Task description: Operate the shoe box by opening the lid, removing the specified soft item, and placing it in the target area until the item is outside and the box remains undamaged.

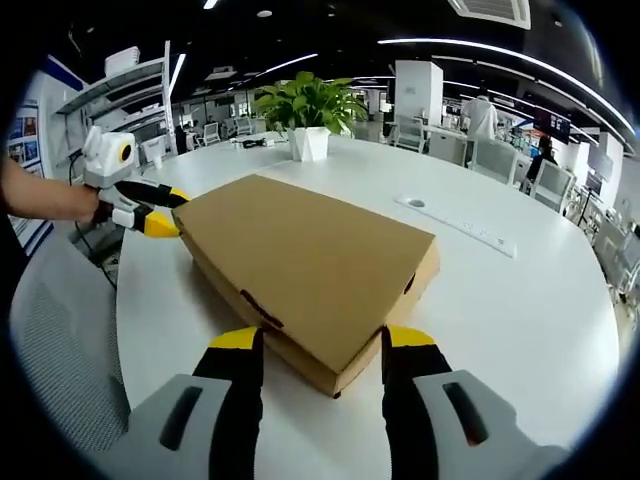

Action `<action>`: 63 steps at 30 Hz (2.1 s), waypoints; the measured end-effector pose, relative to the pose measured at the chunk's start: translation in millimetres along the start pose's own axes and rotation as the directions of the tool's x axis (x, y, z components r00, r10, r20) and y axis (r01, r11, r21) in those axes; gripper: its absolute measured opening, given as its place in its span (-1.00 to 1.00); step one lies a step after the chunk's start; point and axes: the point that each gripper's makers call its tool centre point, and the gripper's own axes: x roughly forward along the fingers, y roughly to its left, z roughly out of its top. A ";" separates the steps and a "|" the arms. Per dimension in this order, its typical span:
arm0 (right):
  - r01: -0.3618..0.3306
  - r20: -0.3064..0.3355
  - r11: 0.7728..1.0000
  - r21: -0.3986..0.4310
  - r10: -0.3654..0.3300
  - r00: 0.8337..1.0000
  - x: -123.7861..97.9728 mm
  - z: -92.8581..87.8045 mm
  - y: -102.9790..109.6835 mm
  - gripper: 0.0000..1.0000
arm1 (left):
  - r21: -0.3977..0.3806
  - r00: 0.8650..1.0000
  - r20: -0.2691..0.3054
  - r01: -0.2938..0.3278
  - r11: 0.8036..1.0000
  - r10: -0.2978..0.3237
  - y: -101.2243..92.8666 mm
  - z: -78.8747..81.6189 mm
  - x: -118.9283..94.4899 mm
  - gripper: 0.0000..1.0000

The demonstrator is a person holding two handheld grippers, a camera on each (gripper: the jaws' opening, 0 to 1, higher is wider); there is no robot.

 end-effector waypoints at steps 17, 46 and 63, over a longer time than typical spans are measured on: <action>0.020 0.003 1.000 0.018 -0.020 1.000 7.9 4.8 25.7 -0.14 | 0.008 0.999 -0.024 0.026 1.000 -0.026 18.0 -8.6 -17.5 -0.09; 0.032 -0.009 0.998 0.049 -0.031 0.999 19.1 8.0 78.6 -0.17 | 0.028 0.994 -0.087 0.066 0.997 -0.063 48.8 -26.5 -52.4 -0.08; 0.021 -0.006 0.999 0.047 -0.021 1.000 13.5 5.3 99.9 -0.19 | 0.033 0.992 -0.105 0.080 0.996 -0.076 54.4 -37.0 -67.9 -0.09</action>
